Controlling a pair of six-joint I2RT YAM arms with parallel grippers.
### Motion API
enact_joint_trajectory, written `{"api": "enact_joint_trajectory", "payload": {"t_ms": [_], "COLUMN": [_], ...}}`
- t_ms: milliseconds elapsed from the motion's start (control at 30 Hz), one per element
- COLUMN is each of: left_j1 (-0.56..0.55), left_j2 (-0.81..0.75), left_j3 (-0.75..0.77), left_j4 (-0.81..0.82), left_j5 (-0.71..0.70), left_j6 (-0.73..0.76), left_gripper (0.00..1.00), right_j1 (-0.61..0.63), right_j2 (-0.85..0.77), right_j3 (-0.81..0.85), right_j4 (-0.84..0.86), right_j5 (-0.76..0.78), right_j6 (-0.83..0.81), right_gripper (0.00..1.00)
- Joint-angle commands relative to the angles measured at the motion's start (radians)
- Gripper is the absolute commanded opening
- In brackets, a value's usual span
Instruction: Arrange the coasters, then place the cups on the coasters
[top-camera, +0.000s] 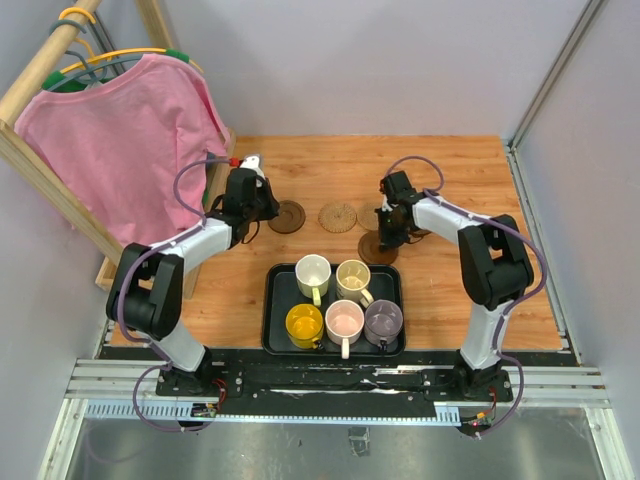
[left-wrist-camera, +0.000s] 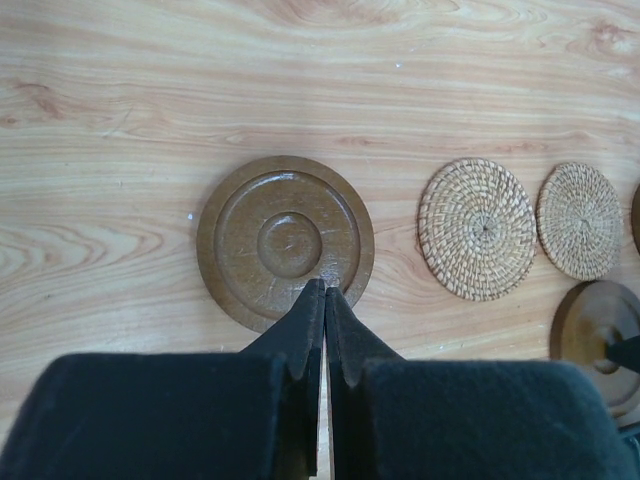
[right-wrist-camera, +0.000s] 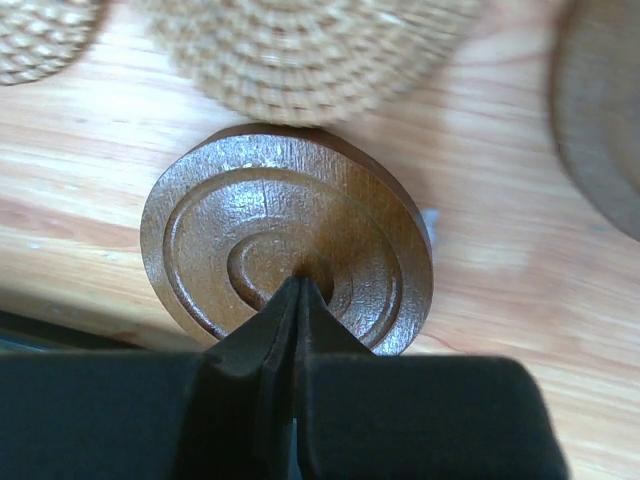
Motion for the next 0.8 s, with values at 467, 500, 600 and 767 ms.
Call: {"api": "enact_joint_trajectory", "payload": {"t_ms": [467,500,600,767], "left_j1": [0.004,0.005,0.005,0.005], "left_j2": [0.031,0.036,0.050,0.072], "left_j3": [0.030,0.033,0.038,0.047], "left_j4": [0.016,0.019,0.025,0.036], "left_j5": [0.013,0.016,0.018,0.024], "left_j6": [0.000,0.001,0.003,0.006], "left_gripper": [0.03,0.03,0.03,0.03], "right_j1": [-0.303,-0.320,-0.368,-0.455], "right_j2": [-0.101,-0.109,-0.130,-0.124], "right_j3": [-0.214,-0.221,-0.233,-0.192], "right_j4": [-0.081,-0.080,-0.080,-0.076], "right_j5": [0.227,0.235,0.265,0.318], "right_j6": [0.073,0.078,0.093,0.110], "right_gripper": [0.01,0.01,0.01,0.01]}}
